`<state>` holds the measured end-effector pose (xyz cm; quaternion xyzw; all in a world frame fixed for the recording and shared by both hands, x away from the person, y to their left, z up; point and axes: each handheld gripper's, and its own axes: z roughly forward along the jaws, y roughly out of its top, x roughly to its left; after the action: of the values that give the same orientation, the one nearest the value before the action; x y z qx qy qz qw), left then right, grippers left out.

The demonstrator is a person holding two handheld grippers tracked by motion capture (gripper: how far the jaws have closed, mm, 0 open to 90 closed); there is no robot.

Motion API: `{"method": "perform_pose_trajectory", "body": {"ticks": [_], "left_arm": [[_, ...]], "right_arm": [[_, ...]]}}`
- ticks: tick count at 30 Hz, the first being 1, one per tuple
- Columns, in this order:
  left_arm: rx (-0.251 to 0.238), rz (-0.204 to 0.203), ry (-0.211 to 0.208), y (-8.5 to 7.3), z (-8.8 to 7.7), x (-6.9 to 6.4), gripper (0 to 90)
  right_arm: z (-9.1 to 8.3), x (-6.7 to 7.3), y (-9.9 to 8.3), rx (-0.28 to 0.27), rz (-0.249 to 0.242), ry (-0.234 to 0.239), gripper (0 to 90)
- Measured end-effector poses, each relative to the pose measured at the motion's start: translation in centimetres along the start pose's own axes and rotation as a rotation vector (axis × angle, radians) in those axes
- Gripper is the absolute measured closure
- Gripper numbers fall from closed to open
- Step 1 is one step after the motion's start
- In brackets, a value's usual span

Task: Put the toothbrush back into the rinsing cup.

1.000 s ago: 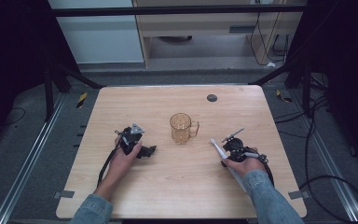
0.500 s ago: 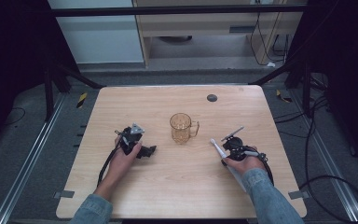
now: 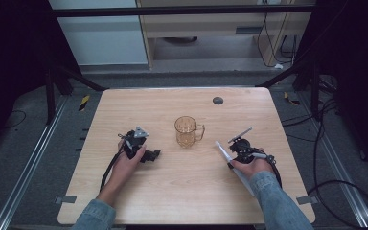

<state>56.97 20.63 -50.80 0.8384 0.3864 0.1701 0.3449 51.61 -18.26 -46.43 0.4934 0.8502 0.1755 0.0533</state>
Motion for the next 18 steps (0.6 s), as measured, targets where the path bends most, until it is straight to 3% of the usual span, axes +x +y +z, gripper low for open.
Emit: {"method": "perform_pose_trajectory", "body": {"ticks": [18], "left_arm": [[0.001, 0.001, 0.0, 0.0, 0.0, 0.0, 0.0]], "right_arm": [[-2.2, -1.1, 0.8, -0.047, 0.032, -0.002, 67.4]]}}
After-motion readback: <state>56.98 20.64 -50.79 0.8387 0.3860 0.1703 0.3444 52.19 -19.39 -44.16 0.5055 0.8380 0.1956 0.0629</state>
